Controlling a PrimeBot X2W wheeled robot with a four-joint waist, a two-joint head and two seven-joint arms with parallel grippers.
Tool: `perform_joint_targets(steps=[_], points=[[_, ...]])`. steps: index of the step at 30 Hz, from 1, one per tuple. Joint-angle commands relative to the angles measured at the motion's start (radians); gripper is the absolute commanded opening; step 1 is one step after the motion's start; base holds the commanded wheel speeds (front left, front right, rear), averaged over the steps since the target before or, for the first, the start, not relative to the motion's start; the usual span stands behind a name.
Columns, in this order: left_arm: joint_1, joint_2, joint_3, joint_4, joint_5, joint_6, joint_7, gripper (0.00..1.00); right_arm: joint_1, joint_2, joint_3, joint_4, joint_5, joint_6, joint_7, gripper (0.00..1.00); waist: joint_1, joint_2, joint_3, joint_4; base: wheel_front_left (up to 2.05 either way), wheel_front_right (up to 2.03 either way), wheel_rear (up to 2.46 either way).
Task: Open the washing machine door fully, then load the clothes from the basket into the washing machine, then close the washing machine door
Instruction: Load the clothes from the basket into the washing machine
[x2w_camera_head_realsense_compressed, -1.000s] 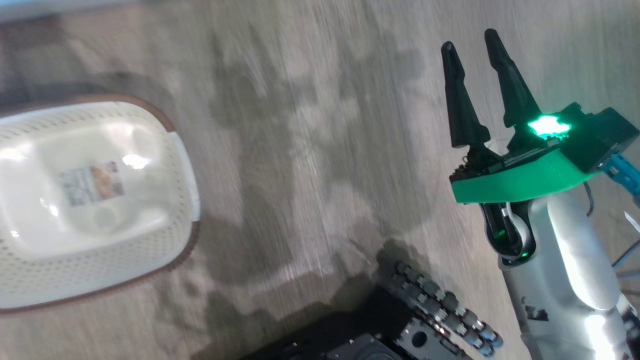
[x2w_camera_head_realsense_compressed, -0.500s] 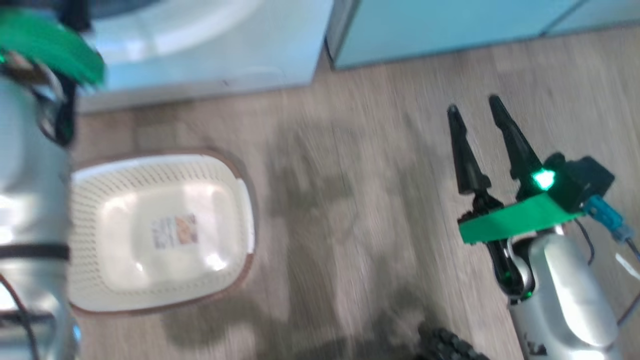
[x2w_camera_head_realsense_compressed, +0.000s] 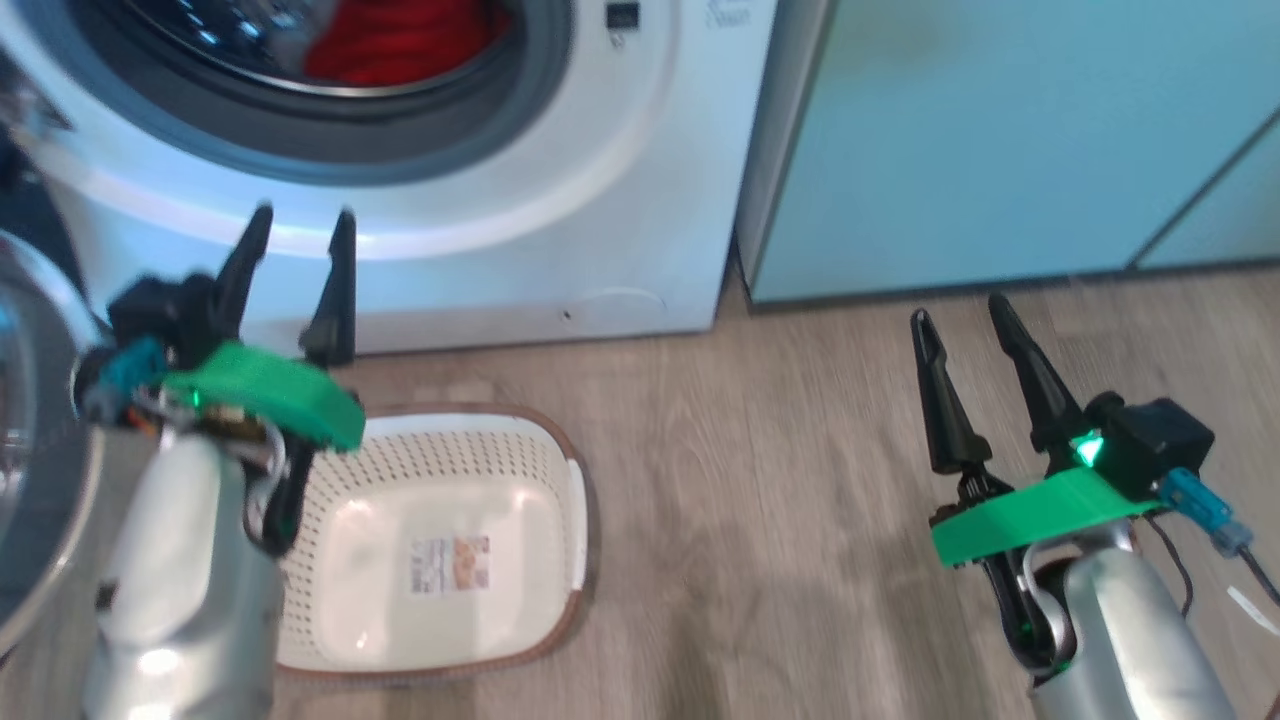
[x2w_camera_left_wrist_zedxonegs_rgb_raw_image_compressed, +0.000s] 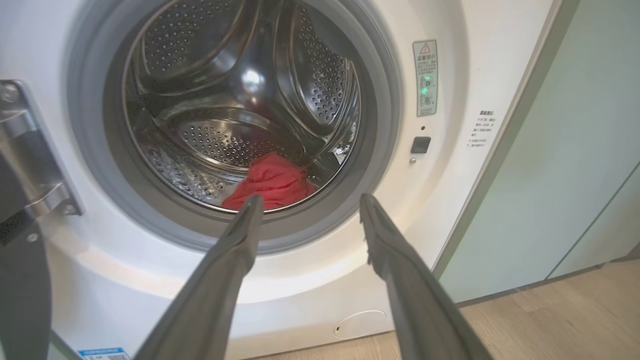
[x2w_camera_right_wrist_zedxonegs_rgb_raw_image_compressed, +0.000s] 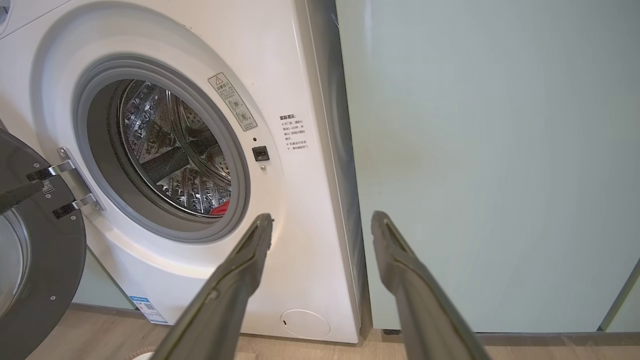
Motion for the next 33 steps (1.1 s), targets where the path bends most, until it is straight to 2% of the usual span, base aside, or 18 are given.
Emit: perform_joint_targets(steps=[1,10,21,33], points=[[0.02,0.01,0.049,-0.071,0.008,-0.001,-0.005,1.0,0.003,0.0,0.017,-0.026,-0.013,0.0,-0.006,1.0,0.0001,-0.0001,-0.065,0.043,0.0,0.0,0.0],[0.249,-0.056,0.089,-0.215,0.043,-0.001,-0.005,1.0,0.047,0.0,0.007,-0.024,-0.015,0.0,-0.006,1.0,0.0001,-0.0001,-0.146,0.075,0.0,0.0,0.0],[0.401,-0.098,0.108,-0.287,0.059,0.003,-0.005,1.0,0.071,0.0,0.009,-0.026,-0.013,0.0,-0.006,1.0,0.0001,-0.0001,-0.175,0.092,0.0,0.0,0.0],[0.433,-0.101,0.069,-0.327,0.063,0.046,-0.005,1.0,0.071,0.0,0.009,-0.031,-0.006,0.0,-0.006,1.0,0.0001,-0.0001,-0.164,0.087,0.0,0.0,0.0]])
